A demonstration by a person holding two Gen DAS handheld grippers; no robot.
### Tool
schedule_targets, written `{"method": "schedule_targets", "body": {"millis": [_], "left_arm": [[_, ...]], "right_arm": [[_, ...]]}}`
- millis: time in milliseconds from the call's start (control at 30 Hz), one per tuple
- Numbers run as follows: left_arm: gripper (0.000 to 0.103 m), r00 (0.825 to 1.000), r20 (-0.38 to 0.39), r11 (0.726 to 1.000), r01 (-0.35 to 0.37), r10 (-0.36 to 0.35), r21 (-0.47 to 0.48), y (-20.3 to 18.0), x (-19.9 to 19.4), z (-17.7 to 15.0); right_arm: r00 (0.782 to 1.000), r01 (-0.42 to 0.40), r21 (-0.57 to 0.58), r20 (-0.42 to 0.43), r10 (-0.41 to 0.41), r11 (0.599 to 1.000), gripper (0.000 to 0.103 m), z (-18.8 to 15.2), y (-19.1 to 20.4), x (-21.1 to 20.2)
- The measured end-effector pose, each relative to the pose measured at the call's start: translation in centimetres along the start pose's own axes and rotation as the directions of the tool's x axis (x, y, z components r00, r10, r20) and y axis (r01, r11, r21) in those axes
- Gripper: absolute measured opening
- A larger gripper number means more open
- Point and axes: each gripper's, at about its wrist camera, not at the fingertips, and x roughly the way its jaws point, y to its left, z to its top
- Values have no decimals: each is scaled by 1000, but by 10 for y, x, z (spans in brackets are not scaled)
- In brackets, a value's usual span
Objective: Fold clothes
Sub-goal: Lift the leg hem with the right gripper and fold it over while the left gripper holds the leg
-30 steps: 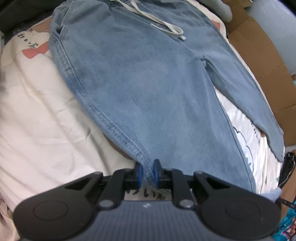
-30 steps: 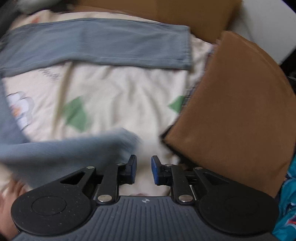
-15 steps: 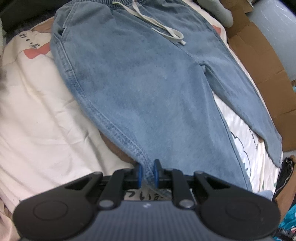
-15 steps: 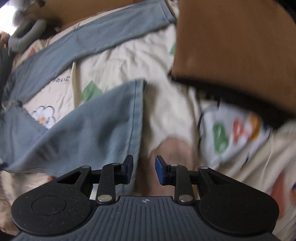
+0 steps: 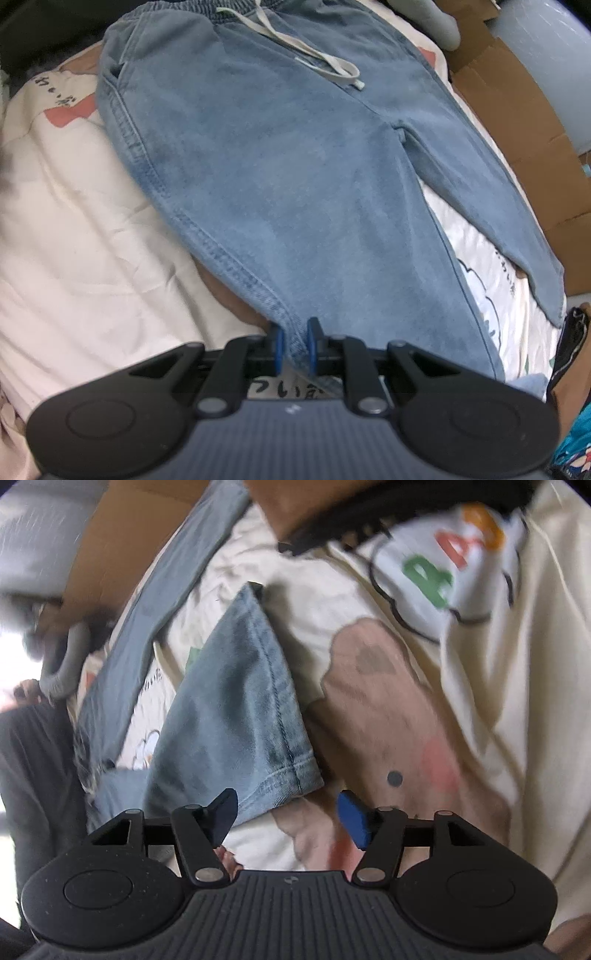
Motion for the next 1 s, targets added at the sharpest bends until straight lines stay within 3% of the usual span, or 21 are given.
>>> {"method": "schedule_targets", "body": {"millis": [167, 433, 600, 900, 1000], "left_arm": [[14, 1000, -3, 1000, -7, 7, 0, 0, 1, -3], [14, 1000, -11, 1000, -8, 8, 1, 1, -1, -2], [14, 1000, -13, 1000, -12, 12, 9, 0, 0, -2], [14, 1000, -24, 1000, -16, 17, 12, 0, 6, -4], [14, 999, -26, 1000, -18, 18, 11, 1, 7, -4]], "right_arm": [[998, -61, 102, 7, 61, 993, 69, -7, -13, 19], [975, -204, 245, 136, 174, 948, 70, -9, -20, 36], [958, -256, 235, 188, 215, 938, 63, -7, -17, 30], [949, -289, 201, 187, 253, 936, 54, 0, -10, 22], [961, -256, 186, 159, 228, 948, 41, 4, -4, 31]]}}
